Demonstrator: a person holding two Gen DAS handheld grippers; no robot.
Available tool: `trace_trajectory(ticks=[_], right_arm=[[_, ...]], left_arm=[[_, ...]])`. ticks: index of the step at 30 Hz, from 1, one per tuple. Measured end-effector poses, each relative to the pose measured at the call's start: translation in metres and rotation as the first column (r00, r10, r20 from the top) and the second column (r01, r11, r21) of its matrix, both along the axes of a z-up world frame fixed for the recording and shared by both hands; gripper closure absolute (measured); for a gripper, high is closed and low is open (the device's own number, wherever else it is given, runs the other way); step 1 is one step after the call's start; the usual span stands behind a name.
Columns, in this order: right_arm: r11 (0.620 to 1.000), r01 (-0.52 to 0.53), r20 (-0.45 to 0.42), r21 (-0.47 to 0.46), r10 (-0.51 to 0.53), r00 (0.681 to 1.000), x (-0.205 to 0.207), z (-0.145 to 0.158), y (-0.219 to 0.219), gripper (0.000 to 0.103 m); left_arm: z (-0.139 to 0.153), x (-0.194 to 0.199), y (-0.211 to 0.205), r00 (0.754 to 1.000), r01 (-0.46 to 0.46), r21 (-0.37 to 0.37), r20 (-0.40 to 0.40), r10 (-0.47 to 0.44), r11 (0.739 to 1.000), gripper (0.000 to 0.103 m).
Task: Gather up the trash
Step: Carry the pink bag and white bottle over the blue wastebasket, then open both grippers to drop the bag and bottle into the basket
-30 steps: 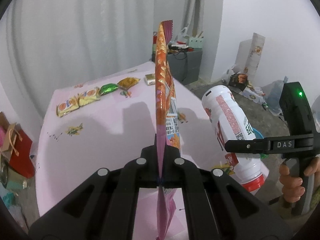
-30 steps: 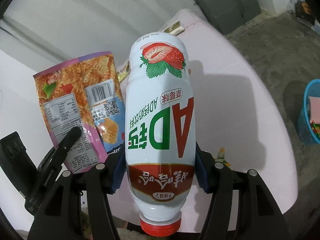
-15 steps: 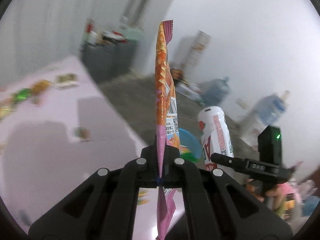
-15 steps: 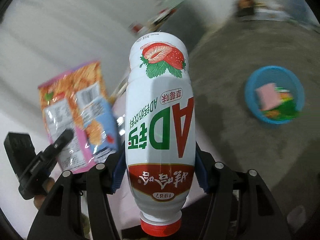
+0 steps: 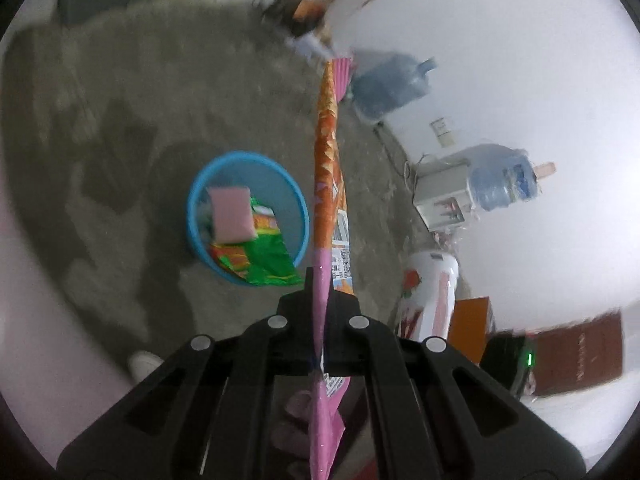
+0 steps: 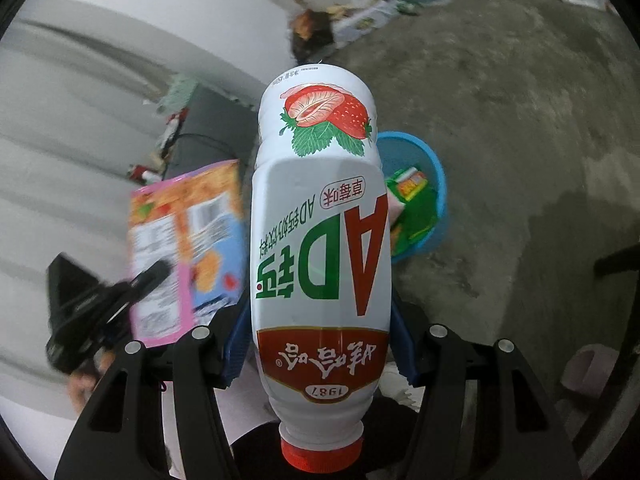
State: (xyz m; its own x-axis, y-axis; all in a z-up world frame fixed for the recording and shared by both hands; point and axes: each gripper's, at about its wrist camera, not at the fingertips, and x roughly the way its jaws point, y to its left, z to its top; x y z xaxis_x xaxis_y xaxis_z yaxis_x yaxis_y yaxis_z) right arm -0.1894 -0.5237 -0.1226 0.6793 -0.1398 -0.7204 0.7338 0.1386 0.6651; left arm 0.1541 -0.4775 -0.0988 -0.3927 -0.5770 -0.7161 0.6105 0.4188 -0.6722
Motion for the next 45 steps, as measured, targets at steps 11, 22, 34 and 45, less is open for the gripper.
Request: trace_trajectory(ticks=[11, 22, 34, 45], right_arm=[[0.996, 0.060, -0.075, 0.070, -0.055, 0.996, 0.004, -0.056, -0.050, 0.045], [0.997, -0.047, -0.151, 0.063, 0.056, 0.987, 0.050, -0.087, -0.083, 0.045], [0.959, -0.186, -0.385, 0.215, 0.258, 0.886, 0.186, -0.199, -0.151, 0.034], [0.995, -0.100, -0.327, 0.016, 0.099, 0.940, 0.106, -0.111, -0.106, 0.034]], left_arm=[[-0.139, -0.007, -0.094, 1.000, -0.001, 0.172, 0.019, -0.002, 0.985, 0.071], [-0.106, 0.023, -0.097, 0.986, -0.104, 0.202, 0.149, 0.075, 0.974, 0.043], [0.077, 0.017, 0.052, 0.892, 0.006, 0.023, 0.452, -0.015, 1.000, 0.022], [0.109, 0.007, 0.190, 0.842, -0.167, -0.046, 0.513, 0.167, 0.985, 0.020]])
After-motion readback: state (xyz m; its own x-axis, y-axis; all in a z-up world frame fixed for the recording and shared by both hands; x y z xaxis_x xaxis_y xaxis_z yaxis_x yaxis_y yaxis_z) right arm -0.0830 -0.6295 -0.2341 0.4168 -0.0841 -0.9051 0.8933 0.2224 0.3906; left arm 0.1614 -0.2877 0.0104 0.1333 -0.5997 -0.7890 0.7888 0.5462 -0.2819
